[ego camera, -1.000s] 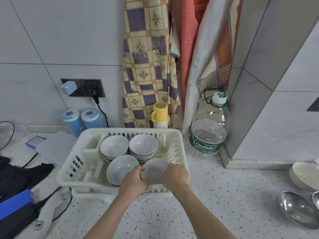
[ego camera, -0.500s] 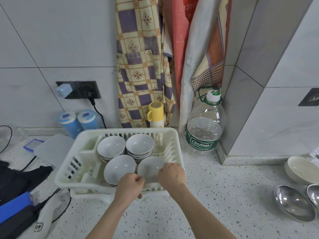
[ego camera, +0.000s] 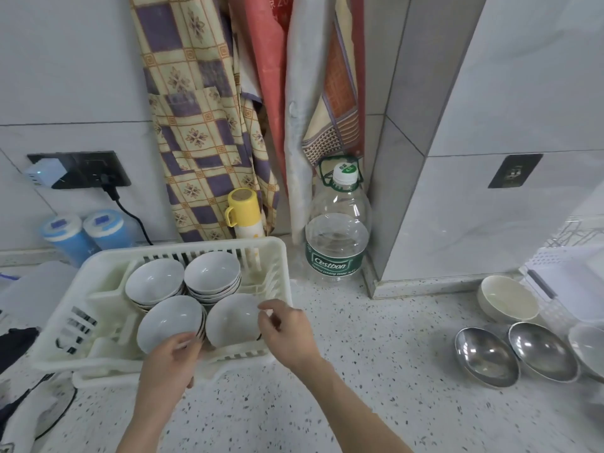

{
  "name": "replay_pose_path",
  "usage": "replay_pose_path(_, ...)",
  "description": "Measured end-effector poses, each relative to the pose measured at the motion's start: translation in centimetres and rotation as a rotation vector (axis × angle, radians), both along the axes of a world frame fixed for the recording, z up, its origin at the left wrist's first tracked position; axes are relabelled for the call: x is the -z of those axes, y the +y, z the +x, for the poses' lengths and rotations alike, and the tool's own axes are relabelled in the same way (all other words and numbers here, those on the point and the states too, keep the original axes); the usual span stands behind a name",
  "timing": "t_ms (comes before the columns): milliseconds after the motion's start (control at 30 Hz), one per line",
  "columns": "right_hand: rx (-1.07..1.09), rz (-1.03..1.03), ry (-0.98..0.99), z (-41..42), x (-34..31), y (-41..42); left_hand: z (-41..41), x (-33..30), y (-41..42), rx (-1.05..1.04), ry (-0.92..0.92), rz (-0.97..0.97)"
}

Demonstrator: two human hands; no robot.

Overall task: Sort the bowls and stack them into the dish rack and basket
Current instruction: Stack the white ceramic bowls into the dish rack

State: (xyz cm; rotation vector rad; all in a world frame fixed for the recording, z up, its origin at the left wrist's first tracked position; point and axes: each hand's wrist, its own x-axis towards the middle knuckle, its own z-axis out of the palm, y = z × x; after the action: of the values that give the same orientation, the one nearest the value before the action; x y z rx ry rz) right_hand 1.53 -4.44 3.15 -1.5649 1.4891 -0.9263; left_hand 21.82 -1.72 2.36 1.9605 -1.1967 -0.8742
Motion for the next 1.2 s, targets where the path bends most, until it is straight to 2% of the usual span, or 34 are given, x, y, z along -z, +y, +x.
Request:
replay_pose_path(200,0.083,0.063,-0.13,-9.9,-0.5,2.8,-6.5,-0.9,1.6,-0.152,0.283,-0.149)
replay_pose_path(367,0.159,0.061,-0.174,-21.1,-0.8,4.2,-18.4,-0.1,1.6,-0.121,0.368,-0.12)
replay_pose_path(600,0.303,0.081,-0.067,-40.5,-0.9,6.6,-40.9,2.3,5.6,0.131,0.453,0.111)
replay_pose_path(767,0.421,0.137,-0.063,-50.9,0.1,9.3,-53.1,3.6,9.5,0.295,0.508,0.315)
replay_pose_path(900,0.548,0.202,-0.126,-55.9,1.0,11.3,-59.6,5.1,12.1,0.495,0.424,0.545)
replay_pose_path(1000,0.628,0.269,-0.202,-58.4,1.6,12.8,-62.9,5.8,13.4,0.625,0.451,0.719)
replay_pose_path(1100,0.65,0.299,-0.231,-60.1,2.0,14.0,-64.9,6.5,14.3,0.72,0.433,0.767)
replay_pose_path(1200,0.646,0.327,-0.237,-61.0,2.4,14.7,-65.8,7.3,15.0,0.726,0.468,0.771)
